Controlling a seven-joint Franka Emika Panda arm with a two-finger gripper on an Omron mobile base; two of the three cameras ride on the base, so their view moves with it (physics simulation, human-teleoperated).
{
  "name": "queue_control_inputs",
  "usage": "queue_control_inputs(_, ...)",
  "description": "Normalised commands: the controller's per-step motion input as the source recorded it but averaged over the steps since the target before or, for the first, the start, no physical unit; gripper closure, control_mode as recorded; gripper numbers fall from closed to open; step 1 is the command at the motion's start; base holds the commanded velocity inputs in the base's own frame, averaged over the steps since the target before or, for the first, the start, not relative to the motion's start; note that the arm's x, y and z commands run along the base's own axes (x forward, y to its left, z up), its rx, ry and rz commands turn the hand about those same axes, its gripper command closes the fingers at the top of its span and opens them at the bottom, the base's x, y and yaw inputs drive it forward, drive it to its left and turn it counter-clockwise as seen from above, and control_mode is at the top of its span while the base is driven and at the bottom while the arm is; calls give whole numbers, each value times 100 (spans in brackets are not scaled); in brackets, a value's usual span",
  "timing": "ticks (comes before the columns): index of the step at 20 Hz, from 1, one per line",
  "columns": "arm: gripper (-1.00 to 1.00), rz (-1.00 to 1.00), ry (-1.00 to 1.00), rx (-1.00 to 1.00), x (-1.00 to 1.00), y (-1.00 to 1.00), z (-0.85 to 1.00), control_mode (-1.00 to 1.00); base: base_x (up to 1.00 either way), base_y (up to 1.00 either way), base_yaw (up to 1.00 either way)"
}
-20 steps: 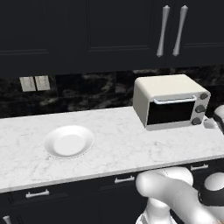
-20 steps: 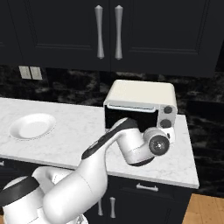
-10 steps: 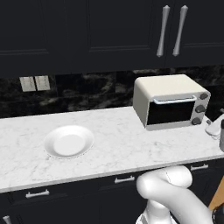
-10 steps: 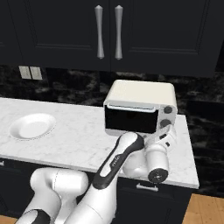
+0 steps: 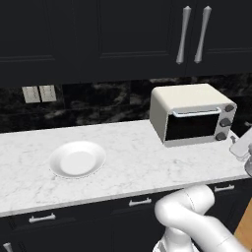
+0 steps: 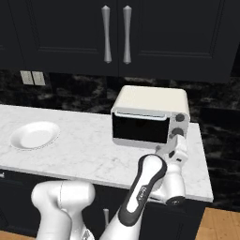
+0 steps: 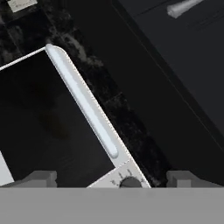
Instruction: Pick up the kebab skewer and baguette bread, and place them inside the toaster oven. Close the toaster oven door and start by setting the timer.
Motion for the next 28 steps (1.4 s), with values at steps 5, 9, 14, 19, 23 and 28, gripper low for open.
queue_control_inputs(5, -100, 24, -4, -25, 2, -35, 6, -100, 0, 0, 0)
queue_control_inputs(9, -100, 9, 0, -21, 6, -7, 4, -100, 0, 0, 0)
queue_control_inputs(14, -100, 0, 1, -19, 44, 11, 0, -100, 0, 0, 0)
queue_control_inputs(19, -100, -1, 1, -13, 43, 17, 0, -100, 0, 0, 0)
queue_control_inputs(23, -100, -3, 3, -6, 8, 1, -2, -100, 0, 0, 0)
queue_control_inputs(28, -100, -7, 2, -2, 1, 0, -15, -100, 0, 0, 0)
